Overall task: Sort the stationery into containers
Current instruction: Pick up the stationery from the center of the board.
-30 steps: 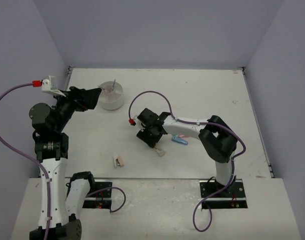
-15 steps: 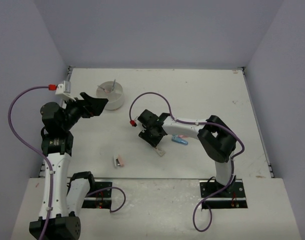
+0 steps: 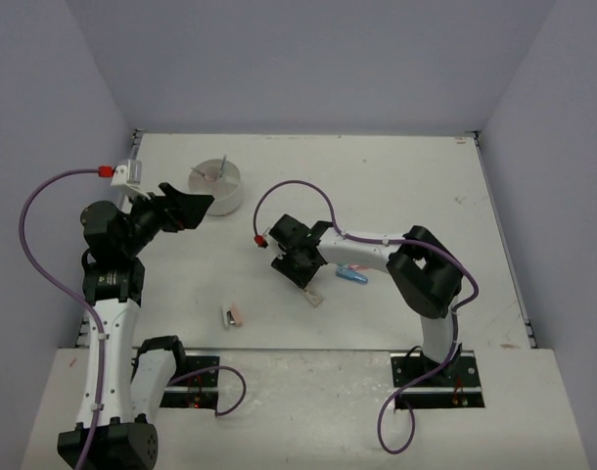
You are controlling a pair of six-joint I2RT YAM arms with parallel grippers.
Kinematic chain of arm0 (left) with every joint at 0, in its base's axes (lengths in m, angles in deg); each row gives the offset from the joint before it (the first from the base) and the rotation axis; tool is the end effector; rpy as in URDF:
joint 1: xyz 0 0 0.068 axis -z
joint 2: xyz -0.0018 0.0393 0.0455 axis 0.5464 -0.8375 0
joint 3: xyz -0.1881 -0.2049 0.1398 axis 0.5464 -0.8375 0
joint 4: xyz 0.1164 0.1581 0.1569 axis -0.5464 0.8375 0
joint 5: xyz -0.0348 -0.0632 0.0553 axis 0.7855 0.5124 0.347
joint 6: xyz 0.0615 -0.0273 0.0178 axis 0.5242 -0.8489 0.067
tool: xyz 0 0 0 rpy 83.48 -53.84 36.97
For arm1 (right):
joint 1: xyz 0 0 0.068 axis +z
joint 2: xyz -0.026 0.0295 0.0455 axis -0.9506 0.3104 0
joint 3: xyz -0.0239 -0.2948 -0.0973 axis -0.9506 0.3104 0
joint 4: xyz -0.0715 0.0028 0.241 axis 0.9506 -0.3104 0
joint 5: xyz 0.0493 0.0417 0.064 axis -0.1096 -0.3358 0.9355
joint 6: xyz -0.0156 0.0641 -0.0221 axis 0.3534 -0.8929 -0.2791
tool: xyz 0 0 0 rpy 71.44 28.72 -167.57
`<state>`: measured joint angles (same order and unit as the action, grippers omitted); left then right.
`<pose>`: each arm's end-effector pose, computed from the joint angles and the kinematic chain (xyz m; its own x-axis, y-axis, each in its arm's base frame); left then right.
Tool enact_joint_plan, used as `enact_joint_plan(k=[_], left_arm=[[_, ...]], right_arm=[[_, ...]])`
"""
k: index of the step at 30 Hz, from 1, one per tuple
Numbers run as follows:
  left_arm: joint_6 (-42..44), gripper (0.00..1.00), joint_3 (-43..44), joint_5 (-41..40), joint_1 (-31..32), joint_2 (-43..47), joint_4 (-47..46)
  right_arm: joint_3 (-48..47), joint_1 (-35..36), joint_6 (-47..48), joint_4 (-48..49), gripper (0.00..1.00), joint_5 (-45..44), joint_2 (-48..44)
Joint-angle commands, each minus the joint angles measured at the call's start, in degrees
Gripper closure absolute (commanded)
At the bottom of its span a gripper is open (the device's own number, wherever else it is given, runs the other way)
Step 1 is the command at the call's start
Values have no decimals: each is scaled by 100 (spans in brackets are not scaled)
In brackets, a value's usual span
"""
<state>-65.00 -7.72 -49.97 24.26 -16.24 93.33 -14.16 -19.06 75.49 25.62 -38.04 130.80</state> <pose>0.1543 -0.0096 0.3773 -0.3371 -0.4787 -0.8107 0.3226 0.7502 -0.5772 0.2431 0.3206 0.1813 -0.5336 -0.7761 -0.3360 -0.8202 0.5718 -0.0182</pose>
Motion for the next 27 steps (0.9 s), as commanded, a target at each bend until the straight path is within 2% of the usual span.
enact_joint_plan(k=[1, 3, 4, 6, 8, 12, 14, 16, 20, 22, 24, 27], left_arm=[[34, 0, -73, 244, 25, 4, -325], [-32, 0, -121, 308, 25, -3, -394], [-74, 0, -150, 345, 25, -3, -418], [-161, 0, -263, 443, 27, -5, -574], [-284, 0, -339, 579, 27, -12, -731], [-856, 0, -703, 979, 66, -49, -1553], [-1182, 0, -923, 1087, 192, -72, -1939], [-1439, 0, -1144, 971, 595, -171, -2269], [-1451, 0, -1127, -37, 2257, -367, -2451], [-1341, 0, -997, -462, 2816, -500, -2391], [-1293, 0, -858, -756, 3051, -597, -2354], [-1432, 3, -827, -716, 3256, -726, -2578]], right_arm=[[81, 5, 0, -241, 67, -2, 53], [95, 3, 7, -234, 75, 34, 0], [95, -4, 7, -234, 76, 125, -20], [117, -2, -4, -185, 89, 46, -99], [185, 12, -31, 88, 98, -227, -378], [475, 5, -147, 701, 100, -757, -1224], [630, 9, -169, 1092, 100, -633, -1860], [986, 42, -160, 1589, 100, -335, -2552], [1394, 93, -204, 2216, 100, 5, -3426], [1461, 93, -271, 2281, 100, -75, -3663], [1483, 93, -440, 2198, 100, -274, -3849], [1635, 92, -504, 2192, 100, -258, -4126]])
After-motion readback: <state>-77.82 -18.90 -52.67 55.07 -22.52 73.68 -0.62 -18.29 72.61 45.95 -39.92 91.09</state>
